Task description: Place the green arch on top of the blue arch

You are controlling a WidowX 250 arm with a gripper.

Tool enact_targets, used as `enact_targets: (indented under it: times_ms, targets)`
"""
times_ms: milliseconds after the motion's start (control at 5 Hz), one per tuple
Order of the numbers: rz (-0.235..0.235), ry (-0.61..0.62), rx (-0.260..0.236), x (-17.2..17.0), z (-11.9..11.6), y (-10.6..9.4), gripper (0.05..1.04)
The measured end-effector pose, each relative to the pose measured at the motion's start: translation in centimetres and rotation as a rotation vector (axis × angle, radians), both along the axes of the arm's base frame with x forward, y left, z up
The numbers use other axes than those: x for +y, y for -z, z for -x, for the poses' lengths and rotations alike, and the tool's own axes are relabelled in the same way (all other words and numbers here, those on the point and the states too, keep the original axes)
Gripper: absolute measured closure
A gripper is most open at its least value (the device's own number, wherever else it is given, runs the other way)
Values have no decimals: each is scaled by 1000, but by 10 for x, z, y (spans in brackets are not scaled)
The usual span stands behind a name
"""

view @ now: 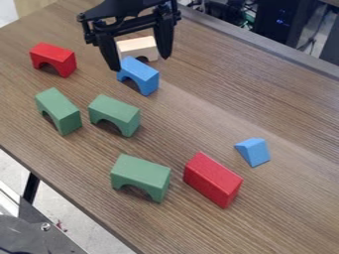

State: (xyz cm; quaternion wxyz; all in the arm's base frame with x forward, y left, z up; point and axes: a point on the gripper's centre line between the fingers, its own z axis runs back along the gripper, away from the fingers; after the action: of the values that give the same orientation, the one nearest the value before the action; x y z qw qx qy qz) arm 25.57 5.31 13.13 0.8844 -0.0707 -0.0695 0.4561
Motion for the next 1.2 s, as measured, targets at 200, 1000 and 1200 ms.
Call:
enact_targets:
  times_ms: [200, 1000, 1200]
  targets:
    - [8, 0, 27, -1, 3, 8, 87]
    - [59, -252, -3, 4, 16, 51, 87]
    - [50, -334, -85, 6, 15, 59, 87]
